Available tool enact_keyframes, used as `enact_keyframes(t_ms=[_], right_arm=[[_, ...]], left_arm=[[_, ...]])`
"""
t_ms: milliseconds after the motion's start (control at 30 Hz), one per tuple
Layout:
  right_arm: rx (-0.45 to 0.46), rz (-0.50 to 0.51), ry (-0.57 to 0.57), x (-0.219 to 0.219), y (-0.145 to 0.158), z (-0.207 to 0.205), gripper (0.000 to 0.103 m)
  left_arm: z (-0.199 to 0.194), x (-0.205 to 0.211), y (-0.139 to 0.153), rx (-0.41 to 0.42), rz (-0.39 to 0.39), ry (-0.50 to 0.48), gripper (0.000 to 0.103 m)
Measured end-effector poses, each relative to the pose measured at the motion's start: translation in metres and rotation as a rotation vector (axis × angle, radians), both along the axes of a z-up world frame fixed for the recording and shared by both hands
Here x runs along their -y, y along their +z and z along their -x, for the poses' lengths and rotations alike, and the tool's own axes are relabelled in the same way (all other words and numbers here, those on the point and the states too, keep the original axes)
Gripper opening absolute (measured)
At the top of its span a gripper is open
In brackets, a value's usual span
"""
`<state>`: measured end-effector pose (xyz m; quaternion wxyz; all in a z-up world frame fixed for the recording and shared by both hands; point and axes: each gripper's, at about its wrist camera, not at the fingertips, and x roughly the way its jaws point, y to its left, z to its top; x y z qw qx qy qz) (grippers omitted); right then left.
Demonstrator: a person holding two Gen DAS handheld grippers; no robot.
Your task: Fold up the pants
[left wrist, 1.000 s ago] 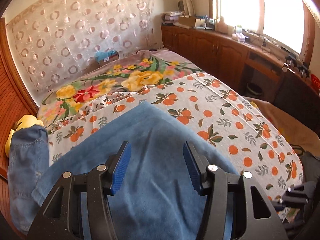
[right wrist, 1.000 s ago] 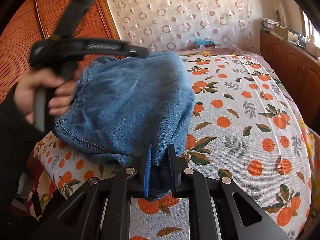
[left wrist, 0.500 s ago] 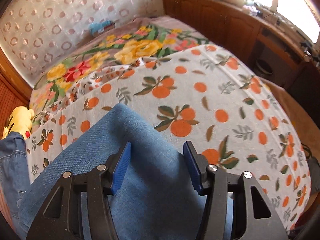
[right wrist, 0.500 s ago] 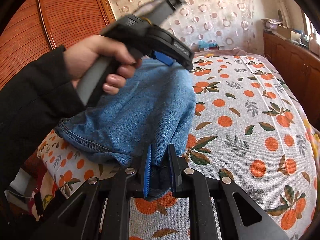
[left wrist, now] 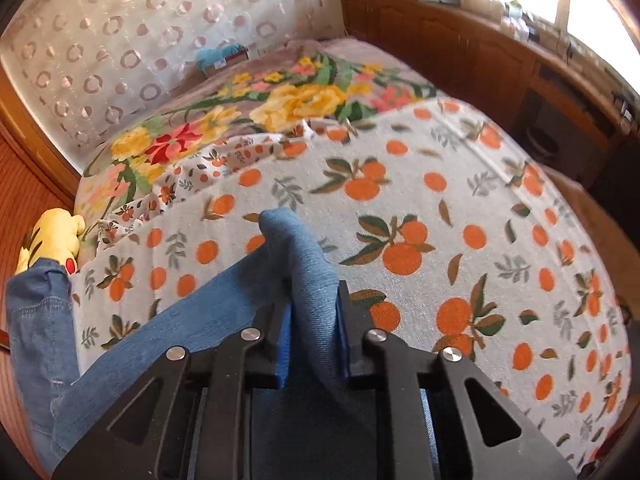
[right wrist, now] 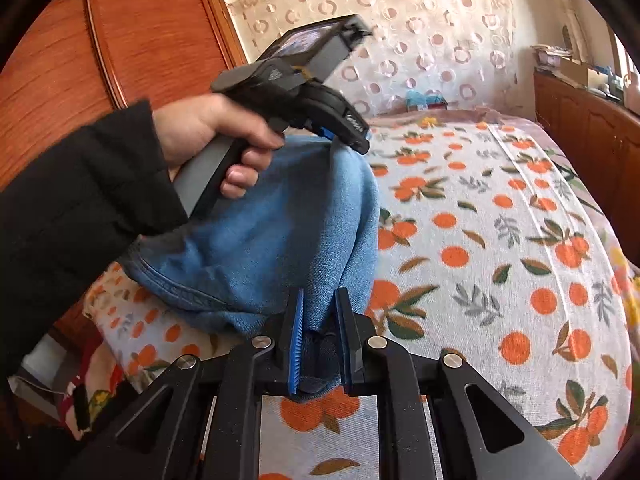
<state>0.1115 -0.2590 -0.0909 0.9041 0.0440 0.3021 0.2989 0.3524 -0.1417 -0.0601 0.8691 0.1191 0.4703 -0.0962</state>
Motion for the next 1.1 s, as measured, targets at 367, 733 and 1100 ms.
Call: enact_keyframes(t_ms=[367,733,1100], right_arm=[[0.115,-0.062,0.164,-0.04,0.071,0.028,0.014],[0.113,-0.001,0.42,-0.149,0.082,0.057,0.014],[0.006,0.07,0.494,-0.22,0.049,0.054,0.019]], left_arm=[[0.071,-0.1,0.093,0.204,0.135,0.059,0.018],[0.118,-0.218,0.075,0.228,0.233,0.184,0.018],[0.138,-0.261,0.026,0.212,0.272,0.24,0.019]])
